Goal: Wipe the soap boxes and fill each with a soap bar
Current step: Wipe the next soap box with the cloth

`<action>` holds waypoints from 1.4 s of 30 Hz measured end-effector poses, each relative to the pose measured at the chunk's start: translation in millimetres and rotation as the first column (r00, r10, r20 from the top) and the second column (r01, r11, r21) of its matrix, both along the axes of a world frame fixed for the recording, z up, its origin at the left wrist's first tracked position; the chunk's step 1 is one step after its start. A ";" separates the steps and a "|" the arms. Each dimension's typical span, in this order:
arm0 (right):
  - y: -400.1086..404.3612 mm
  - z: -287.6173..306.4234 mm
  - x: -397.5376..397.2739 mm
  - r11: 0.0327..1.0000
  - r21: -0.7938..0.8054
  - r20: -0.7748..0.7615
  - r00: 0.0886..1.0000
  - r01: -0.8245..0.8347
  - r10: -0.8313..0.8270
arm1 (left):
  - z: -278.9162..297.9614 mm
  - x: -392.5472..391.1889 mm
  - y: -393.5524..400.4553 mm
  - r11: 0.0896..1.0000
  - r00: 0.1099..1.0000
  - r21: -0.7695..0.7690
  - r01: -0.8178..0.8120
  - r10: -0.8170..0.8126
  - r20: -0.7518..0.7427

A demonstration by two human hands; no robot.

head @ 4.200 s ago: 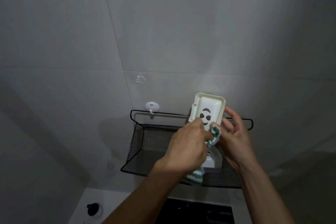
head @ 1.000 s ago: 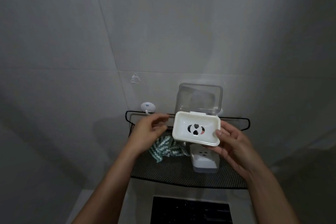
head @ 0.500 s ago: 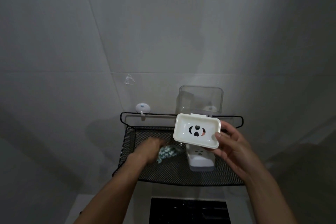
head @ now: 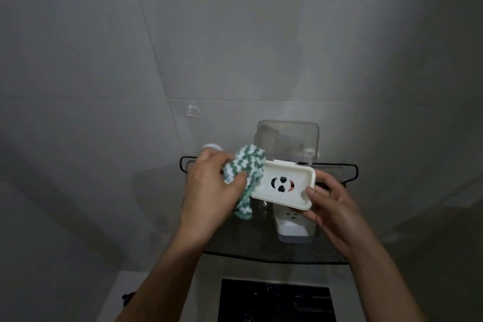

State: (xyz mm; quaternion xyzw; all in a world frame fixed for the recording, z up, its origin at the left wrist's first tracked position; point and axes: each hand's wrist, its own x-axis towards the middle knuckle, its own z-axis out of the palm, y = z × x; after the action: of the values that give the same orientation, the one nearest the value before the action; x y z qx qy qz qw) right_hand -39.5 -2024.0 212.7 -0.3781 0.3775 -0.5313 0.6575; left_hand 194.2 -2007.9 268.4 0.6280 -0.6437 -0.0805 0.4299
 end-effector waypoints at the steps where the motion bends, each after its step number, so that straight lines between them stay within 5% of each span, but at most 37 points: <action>1: -0.7 -0.2 3.6 1.000 -0.008 -0.009 1.000 -0.002 0.002 | 1.9 -7.2 0.8 1.000 0.999 -0.002 0.008 -0.008 0.054; 5: -2.0 -0.8 15.8 0.999 -0.047 -0.039 0.999 0.004 -0.006 | -3.3 -32.6 -1.1 0.997 0.943 0.053 -0.049 0.029 0.331; 13: -3.5 -5.5 17.3 0.996 -0.088 -0.028 0.999 -0.034 0.032 | -11.2 -48.4 -11.1 0.982 0.829 0.177 -0.071 -0.041 0.558; 23: -8.1 -4.6 15.5 0.997 -0.069 -0.005 1.000 -0.028 0.028 | -1.6 -37.5 -20.0 0.985 0.893 0.150 0.089 -0.146 0.426; 33: -4.0 -4.1 24.6 0.996 -0.081 -0.009 0.999 -0.040 0.040 | -0.1 -45.5 -18.2 0.984 0.877 0.132 -0.120 0.043 0.478; 38: -3.3 -5.4 23.7 0.995 -0.060 0.019 0.997 -0.076 0.078 | 2.2 -51.5 -19.5 0.992 0.911 0.130 -0.005 -0.049 0.410; 42: -2.5 -3.8 24.3 0.993 -0.042 0.065 0.992 -0.107 0.110 | 3.7 -60.1 -12.8 0.984 0.967 0.083 0.160 -0.173 0.190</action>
State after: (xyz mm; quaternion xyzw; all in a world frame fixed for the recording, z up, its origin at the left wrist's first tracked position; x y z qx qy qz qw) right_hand -15.2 -2026.6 208.9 -0.3927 0.3235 -0.5144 0.6903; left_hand 134.1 -2020.7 272.1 0.5908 -0.7302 -0.0754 0.3348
